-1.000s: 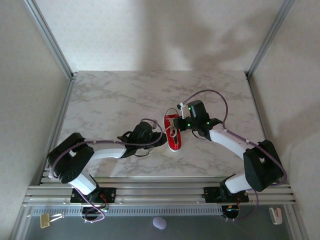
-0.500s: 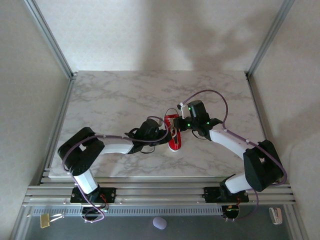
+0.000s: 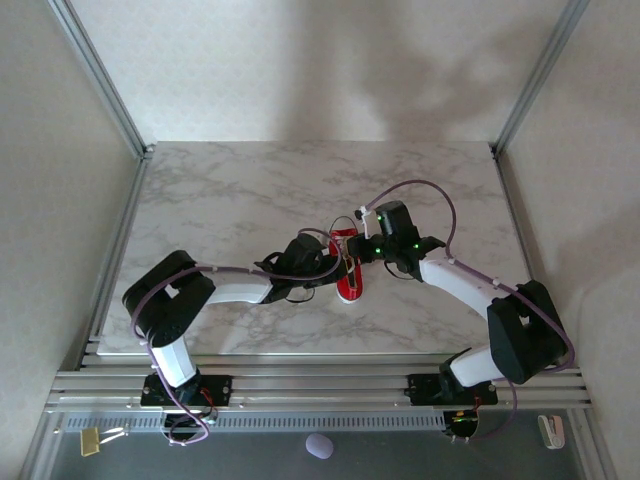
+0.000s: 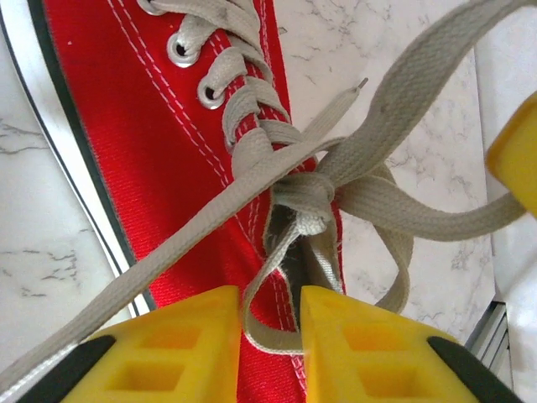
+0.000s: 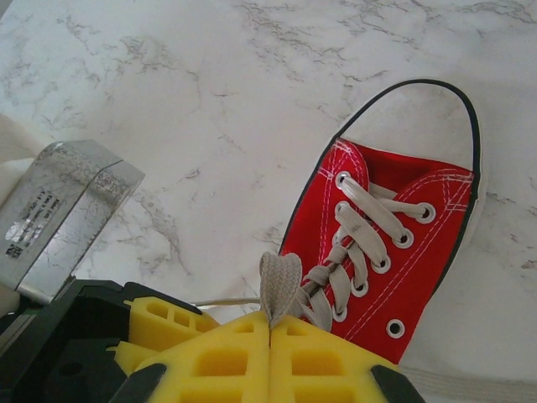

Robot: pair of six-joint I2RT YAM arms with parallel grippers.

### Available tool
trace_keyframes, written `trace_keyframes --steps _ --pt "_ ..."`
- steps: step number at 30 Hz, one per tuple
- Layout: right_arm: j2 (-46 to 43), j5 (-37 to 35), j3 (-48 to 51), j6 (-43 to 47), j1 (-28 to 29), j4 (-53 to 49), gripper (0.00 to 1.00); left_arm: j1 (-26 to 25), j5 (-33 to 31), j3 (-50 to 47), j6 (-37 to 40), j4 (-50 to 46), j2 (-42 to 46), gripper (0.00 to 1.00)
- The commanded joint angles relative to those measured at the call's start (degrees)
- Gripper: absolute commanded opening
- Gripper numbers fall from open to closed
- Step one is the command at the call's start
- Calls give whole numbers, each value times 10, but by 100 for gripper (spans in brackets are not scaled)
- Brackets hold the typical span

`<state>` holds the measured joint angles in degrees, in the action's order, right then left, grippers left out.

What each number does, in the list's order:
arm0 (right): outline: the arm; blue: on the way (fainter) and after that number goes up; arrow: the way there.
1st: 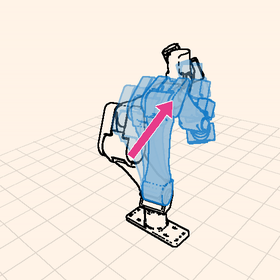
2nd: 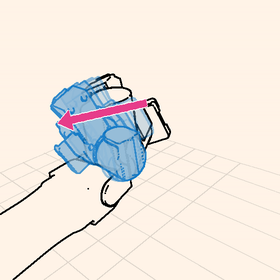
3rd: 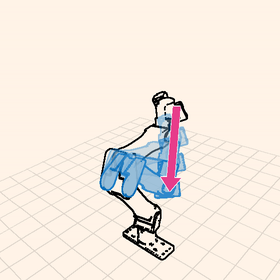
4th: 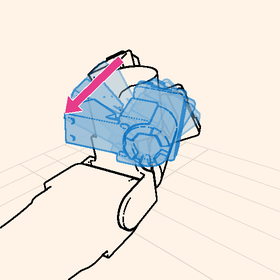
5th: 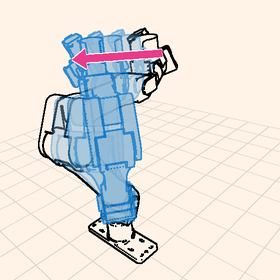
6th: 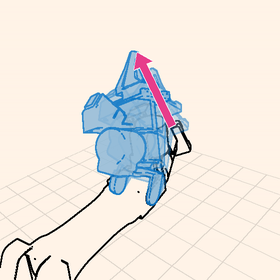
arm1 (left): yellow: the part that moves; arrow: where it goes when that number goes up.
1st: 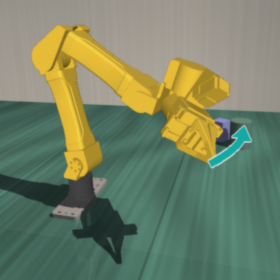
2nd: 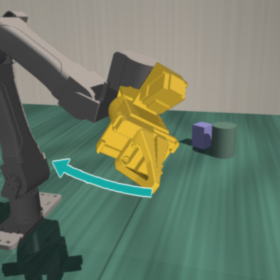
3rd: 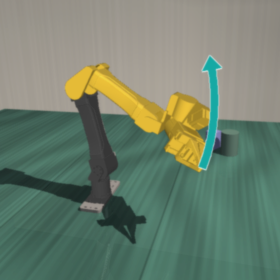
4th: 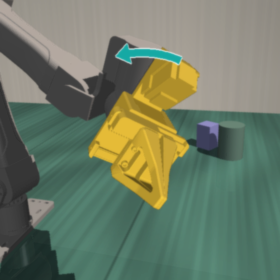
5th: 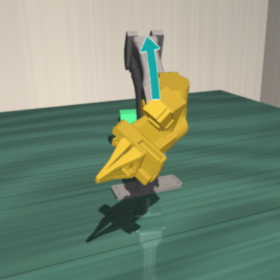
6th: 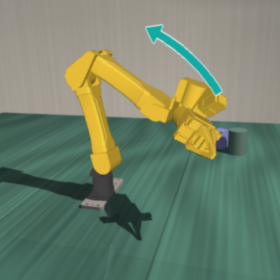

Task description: Tie the shoes

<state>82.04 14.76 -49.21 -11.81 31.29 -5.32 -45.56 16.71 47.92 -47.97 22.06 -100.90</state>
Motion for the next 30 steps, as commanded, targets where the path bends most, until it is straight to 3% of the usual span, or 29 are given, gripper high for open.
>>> trace_keyframes --steps 1,10,30 --pt "-9 1 1 1 4 -6 0 -4 -6 18 9 5 -9 20" --pt "-6 -1 -3 5 4 -9 0 -4 -35 29 51 -66 17 0" --pt "-9 7 -4 10 4 -15 0 -1 -115 104 185 -233 33 0"
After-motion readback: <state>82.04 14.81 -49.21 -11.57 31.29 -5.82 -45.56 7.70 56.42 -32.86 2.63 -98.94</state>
